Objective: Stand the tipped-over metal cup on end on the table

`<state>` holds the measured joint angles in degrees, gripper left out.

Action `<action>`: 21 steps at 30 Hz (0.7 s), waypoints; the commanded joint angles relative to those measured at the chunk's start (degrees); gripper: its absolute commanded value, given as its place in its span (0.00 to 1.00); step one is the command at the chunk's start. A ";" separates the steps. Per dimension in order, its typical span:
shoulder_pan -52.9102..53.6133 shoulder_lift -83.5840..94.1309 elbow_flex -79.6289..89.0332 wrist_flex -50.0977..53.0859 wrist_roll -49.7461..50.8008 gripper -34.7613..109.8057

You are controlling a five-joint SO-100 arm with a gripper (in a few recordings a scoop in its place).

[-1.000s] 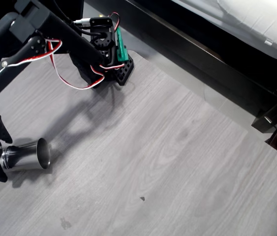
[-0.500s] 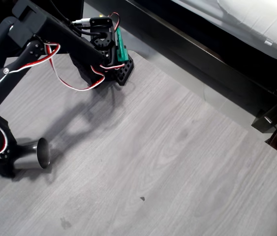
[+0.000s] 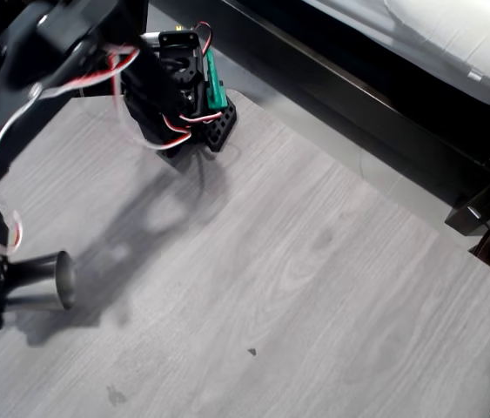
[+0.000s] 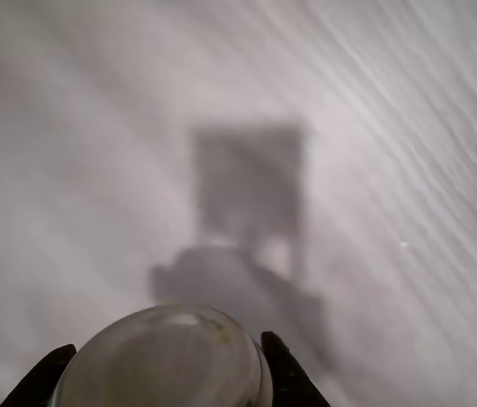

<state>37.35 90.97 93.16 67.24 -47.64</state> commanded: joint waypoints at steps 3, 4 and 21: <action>-7.03 30.41 16.79 -13.27 -8.35 0.24; -8.17 35.86 23.38 -19.78 -11.51 0.24; -22.15 36.12 69.96 -103.80 -32.52 0.24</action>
<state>16.96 134.21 164.09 -23.47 -79.37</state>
